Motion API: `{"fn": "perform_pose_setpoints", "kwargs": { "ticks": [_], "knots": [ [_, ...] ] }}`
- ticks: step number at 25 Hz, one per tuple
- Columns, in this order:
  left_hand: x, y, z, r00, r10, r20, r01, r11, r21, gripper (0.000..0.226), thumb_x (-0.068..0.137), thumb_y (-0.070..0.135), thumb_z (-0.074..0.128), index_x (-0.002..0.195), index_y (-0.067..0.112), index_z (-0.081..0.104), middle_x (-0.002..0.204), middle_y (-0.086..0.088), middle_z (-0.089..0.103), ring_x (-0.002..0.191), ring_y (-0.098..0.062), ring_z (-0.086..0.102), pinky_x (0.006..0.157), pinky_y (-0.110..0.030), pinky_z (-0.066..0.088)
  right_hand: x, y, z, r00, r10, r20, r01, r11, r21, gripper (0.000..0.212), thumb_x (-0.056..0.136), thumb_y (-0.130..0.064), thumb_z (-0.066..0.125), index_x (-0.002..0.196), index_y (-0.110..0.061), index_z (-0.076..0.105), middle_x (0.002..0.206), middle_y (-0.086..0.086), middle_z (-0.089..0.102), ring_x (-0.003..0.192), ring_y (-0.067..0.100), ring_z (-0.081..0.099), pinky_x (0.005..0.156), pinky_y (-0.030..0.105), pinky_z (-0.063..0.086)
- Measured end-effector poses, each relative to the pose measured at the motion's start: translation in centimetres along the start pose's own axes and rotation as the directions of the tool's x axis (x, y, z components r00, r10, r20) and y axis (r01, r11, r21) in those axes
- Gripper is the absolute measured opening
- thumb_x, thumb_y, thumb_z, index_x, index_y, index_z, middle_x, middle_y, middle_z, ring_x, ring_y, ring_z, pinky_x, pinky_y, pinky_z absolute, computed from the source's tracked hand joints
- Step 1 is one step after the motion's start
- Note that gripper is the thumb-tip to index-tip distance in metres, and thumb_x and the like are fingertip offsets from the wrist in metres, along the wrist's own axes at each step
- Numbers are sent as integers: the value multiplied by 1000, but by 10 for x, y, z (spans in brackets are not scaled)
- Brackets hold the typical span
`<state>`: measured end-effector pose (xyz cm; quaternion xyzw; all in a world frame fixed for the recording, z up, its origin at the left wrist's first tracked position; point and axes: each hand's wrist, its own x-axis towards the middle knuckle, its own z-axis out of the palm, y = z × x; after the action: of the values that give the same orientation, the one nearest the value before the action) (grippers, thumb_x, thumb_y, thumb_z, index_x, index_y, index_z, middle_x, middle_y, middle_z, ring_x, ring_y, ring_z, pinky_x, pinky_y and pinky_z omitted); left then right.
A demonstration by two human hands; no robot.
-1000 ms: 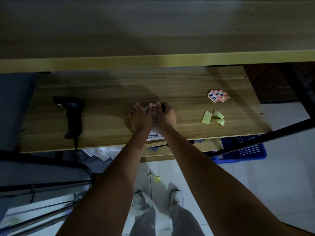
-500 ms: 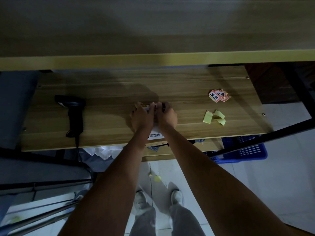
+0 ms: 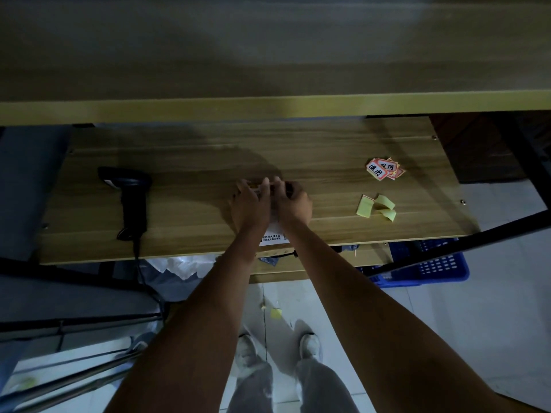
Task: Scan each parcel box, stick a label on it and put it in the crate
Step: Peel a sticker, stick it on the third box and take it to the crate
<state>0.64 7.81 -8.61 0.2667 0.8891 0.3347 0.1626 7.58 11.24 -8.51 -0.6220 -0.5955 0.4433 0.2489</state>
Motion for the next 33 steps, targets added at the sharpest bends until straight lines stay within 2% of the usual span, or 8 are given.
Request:
{"fn": "perform_pose_setpoints", "kwargs": {
  "ticks": [2,6,10,12,17,23,29,33],
  "knots": [
    [-1,-2,0,1000,-5,18,5,1000,18,61,92,51,50,129,3,46,131,-19,54,121,-35,49,95,-40,40,0,0,-2,1000,-7,9,7,999,-32,36,93,-49,52,109,-19,66,100,4,72,89,20,67,69,26,48],
    [2,-4,0,999,17,41,-18,1000,18,55,95,45,49,128,1,46,130,-20,54,121,-36,48,94,-40,40,1,-1,-1,1000,-29,-3,29,997,-75,36,98,-43,45,112,-16,65,105,9,72,96,27,67,79,37,54],
    [1,-2,-2,1000,14,21,-15,999,34,45,99,37,41,123,-1,47,125,-22,57,119,-37,49,94,-39,37,1,0,-1,999,-29,-35,27,998,-55,39,103,-34,35,100,-9,64,90,11,70,80,25,66,58,24,39],
    [1,0,-3,1000,7,-3,-7,1000,10,37,100,30,39,118,-1,50,121,-22,59,117,-36,52,93,-37,35,0,-1,-2,999,-17,-31,16,999,-33,40,103,-36,36,96,-9,65,83,7,68,74,21,64,53,22,37],
    [-2,1,-3,1000,-20,-11,19,999,-37,46,100,40,36,121,1,51,122,-20,59,116,-37,54,94,-39,40,3,-2,0,1000,9,-1,-9,1000,15,42,87,-58,57,100,-20,67,85,-5,70,77,13,67,69,28,56],
    [-5,4,-6,1000,-8,-12,8,998,56,55,98,48,36,128,4,48,128,-18,57,120,-35,51,93,-36,39,8,1,1,999,30,-43,-31,1000,-5,45,99,-49,37,92,-16,66,84,5,71,79,23,68,72,41,58],
    [-4,2,-5,999,-21,25,19,998,58,62,92,54,46,131,5,44,132,-18,54,122,-35,48,91,-38,41,5,5,-1,999,-22,-25,21,999,-30,38,89,-55,54,99,-22,70,90,1,73,85,20,68,69,30,53],
    [0,0,-3,999,1,50,-4,997,73,55,98,44,41,133,1,41,131,-21,54,123,-37,47,95,-38,37,5,2,-1,996,-91,-11,89,991,-104,37,99,-44,44,109,-17,67,100,5,72,90,22,66,69,24,41]
  ]
}}
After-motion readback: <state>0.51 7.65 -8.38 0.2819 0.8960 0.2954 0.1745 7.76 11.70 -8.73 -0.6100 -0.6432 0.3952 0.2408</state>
